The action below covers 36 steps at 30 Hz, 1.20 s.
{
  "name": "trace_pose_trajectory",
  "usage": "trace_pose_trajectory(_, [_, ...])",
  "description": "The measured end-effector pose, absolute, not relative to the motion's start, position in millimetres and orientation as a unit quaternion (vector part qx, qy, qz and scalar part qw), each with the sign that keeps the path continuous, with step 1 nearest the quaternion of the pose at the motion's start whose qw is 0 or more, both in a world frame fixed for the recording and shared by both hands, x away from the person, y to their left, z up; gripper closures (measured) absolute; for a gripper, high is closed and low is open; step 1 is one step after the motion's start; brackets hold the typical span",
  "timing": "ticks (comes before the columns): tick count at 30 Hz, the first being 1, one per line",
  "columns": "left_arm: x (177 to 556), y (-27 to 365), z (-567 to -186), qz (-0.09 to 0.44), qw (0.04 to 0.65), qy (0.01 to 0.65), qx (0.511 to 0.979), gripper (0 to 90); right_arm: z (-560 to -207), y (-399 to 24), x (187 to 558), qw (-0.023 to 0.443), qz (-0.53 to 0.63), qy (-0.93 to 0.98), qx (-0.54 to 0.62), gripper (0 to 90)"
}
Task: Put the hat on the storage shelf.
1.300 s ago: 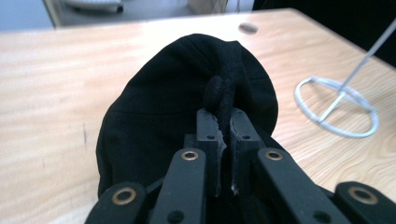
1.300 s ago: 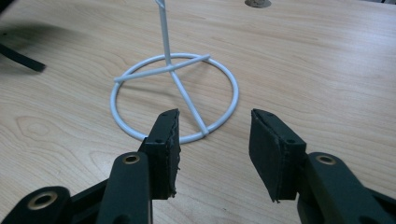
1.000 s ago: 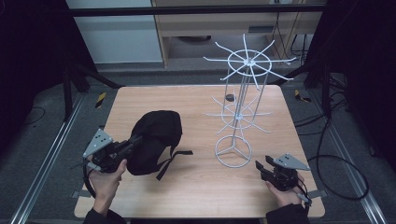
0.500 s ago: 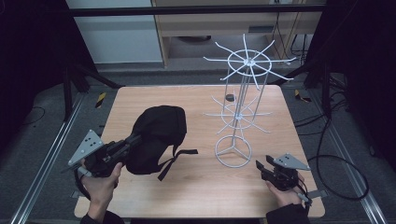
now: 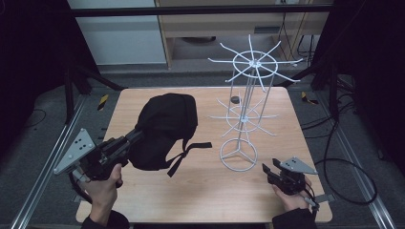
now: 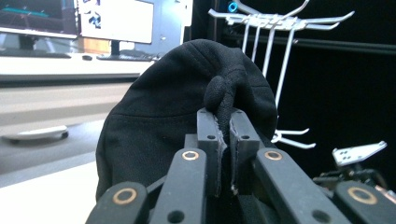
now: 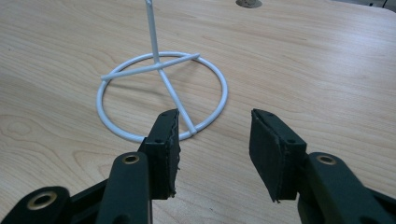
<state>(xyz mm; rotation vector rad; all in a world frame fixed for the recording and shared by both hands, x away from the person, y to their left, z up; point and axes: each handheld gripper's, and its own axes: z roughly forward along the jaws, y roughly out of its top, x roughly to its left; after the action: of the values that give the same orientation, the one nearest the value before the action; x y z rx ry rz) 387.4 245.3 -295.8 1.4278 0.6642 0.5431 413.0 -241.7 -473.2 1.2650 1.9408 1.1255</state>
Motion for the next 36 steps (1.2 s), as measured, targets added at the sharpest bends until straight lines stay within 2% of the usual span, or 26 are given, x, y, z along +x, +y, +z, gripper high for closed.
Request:
trace_pose_trajectory(16, [381.6,225.1,-255.7,0.232,0.731,0.248,0.593,85.1,-474.0,-241.6,413.6,0.284,0.415,0.726,0.469,52.4])
trace_pose_trajectory(26, [379.9,204.5,-230.3,0.229,0.738,0.223,0.594,85.1,-474.6,-241.5,414.0,0.284,0.414,0.727,0.469,52.0])
trace_pose_trajectory(36, [392.9,170.9,-222.0,0.223,0.721,0.211,0.621,85.0,-474.8,-241.1,414.2,0.282,0.414,0.728,0.468,51.7])
